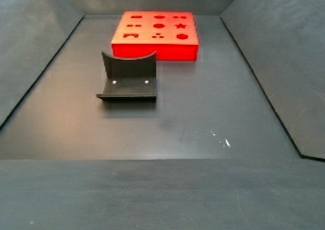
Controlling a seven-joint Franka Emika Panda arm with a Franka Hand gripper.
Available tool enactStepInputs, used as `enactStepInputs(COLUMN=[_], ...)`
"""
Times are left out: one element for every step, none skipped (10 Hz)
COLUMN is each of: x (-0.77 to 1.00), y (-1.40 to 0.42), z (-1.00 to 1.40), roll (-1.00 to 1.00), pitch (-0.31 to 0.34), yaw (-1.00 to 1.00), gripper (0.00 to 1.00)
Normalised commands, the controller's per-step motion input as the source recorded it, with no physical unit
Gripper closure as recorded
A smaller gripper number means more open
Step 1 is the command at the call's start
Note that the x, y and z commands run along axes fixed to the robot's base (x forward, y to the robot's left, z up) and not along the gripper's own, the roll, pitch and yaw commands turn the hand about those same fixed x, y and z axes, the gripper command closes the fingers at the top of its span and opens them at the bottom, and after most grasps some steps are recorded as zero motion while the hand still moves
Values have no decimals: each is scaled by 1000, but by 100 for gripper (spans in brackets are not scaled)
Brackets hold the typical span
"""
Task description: Insert the hexagon object.
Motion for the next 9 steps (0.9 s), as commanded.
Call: enactStepInputs(x=[120,129,260,360,271,197,0,-354,-551], y=[303,440,160,143,431,580,837,854,529], z=[-243,-243,-134,-197,-300,-377,-431,-726,-580], roll=[47,59,146,137,69,27,14,3,-121], pitch=[0,-10,0,10,0,0,0,-47,-64], yaw=[109,306,657,626,471,394,209,0,-109], gripper=[100,100,100,100,100,100,100,100,100])
